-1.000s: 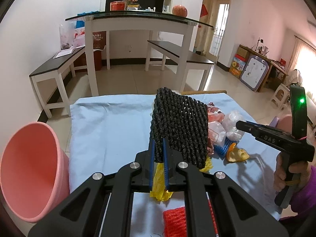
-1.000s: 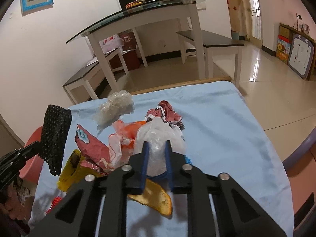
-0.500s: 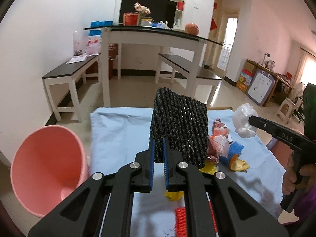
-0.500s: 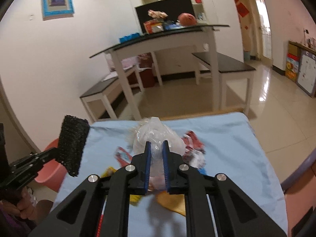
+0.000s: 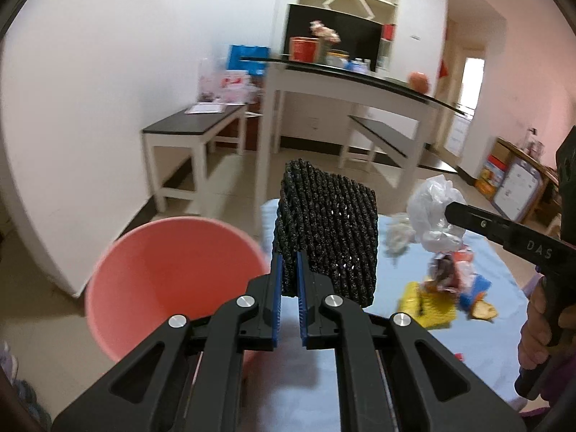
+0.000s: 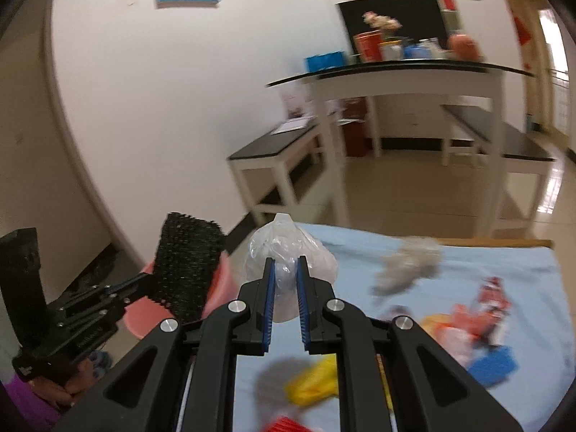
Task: Collect trash
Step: 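Carry both items to the pink bucket and open both tools to drop them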
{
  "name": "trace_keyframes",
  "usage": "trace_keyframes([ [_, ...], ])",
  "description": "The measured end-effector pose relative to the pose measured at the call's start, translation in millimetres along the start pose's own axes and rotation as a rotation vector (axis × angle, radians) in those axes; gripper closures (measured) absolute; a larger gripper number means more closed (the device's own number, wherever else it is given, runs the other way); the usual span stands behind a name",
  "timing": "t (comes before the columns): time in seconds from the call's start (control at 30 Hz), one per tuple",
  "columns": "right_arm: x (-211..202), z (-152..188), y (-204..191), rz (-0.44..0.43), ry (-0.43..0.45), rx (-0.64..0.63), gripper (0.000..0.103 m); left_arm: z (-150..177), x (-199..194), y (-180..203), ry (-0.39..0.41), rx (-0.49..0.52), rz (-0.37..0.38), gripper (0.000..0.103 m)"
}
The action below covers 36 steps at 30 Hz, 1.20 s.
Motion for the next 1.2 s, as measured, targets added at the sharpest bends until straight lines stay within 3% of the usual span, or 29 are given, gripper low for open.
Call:
trace_keyframes([
  [0.33, 86.0, 10.4, -76.1, -0.163, -0.13, -0.045, 0.092, 17.6, 3.4, -78.6, -0.048, -0.068, -0.163, 0.095],
  [0.67, 150.3, 33.9, -105.8, -0.233, -0.255, -0.017, 0.091, 36.7, 21.6, -113.5, -0.123, -0.101, -0.228, 0.095],
  [0.8, 159.8, 43.4, -103.6, -0.232, -0.28, -0.004, 0.087, 40.9, 26.4, -113.6, -0.136, -0.111, -0.243, 0.095],
  [0.87, 164.3, 45.3, -100.4, -0.234, -0.291, 0.006, 0.081, 41.7, 27.8, -115.8, -0.141, -0.118, -0.247, 0.095],
  [0.93, 168.8, 47.5, -97.6, -0.233, -0.295, 0.015, 0.067, 42.5, 28.6, -117.3, -0.149, -0.127, -0.25, 0.088],
  [1.07, 165.9, 47.3, -96.4, -0.234, -0.288, 0.017, 0.065, 39.4, 29.1, -117.2, -0.145, -0.146, -0.249, 0.074],
  [1.2, 157.4, 44.5, -95.7, -0.232, -0.273, 0.016, 0.064, 38.6, 23.3, -115.1, -0.136, -0.153, -0.23, 0.073],
])
Point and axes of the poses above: each gripper's, at about its wrist camera, not at the fingertips, and x roughly the way its jaws point, y to its right, z to its underside, the point moved 6 cm from there along x, roughly the way its jaws point, and after that the axes turned 7 degrees about -z, right-handed, at the moved point
